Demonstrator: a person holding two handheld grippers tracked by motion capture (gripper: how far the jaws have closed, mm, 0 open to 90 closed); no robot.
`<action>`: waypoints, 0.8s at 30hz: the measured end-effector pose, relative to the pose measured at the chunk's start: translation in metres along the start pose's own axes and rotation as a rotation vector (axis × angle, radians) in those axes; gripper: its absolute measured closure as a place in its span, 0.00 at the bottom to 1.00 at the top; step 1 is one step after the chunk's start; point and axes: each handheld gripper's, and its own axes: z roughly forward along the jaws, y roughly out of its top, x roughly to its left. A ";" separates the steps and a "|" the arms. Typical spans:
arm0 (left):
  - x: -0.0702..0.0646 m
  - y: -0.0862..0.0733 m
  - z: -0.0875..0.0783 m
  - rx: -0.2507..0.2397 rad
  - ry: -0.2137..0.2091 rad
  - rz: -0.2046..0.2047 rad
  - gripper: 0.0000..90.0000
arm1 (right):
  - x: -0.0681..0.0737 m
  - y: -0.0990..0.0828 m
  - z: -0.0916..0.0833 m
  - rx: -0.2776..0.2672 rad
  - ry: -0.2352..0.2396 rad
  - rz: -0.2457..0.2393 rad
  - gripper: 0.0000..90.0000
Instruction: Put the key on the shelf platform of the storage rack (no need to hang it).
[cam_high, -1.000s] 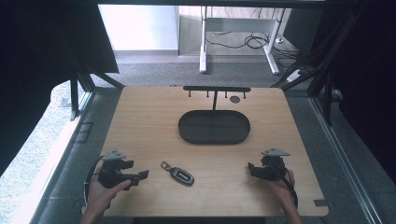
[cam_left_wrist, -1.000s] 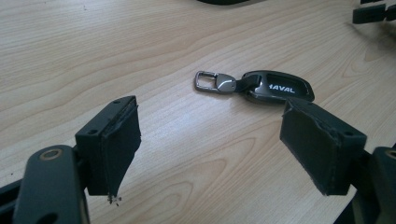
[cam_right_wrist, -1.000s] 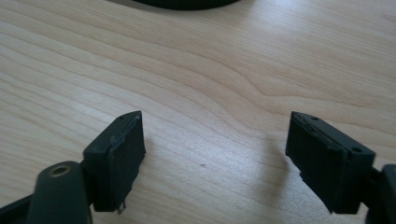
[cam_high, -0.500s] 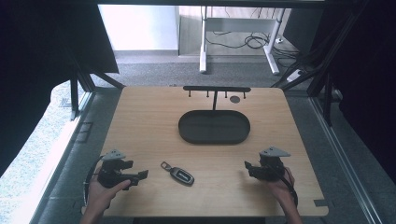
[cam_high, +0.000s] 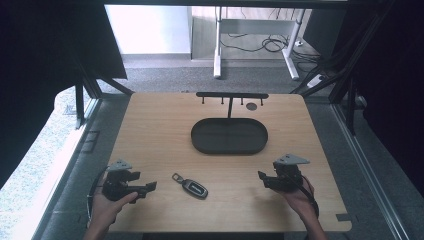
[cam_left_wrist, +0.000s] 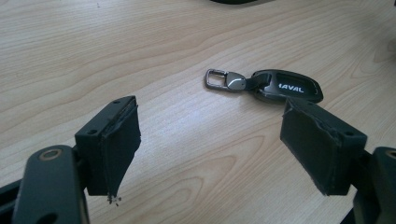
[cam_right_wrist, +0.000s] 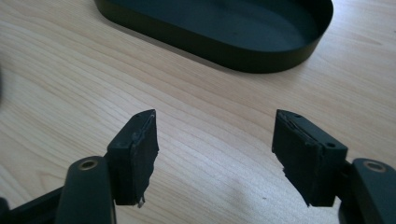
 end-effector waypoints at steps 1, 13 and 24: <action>0.000 0.000 0.000 0.000 0.000 -0.001 0.22 | 0.001 0.003 -0.002 -0.001 0.004 -0.001 0.37; -0.001 0.000 0.004 0.012 -0.004 0.007 0.22 | 0.021 0.036 -0.006 0.043 0.058 -0.104 0.43; -0.002 0.000 0.005 0.012 -0.005 0.007 0.22 | 0.047 0.056 0.004 0.096 0.130 -0.191 0.44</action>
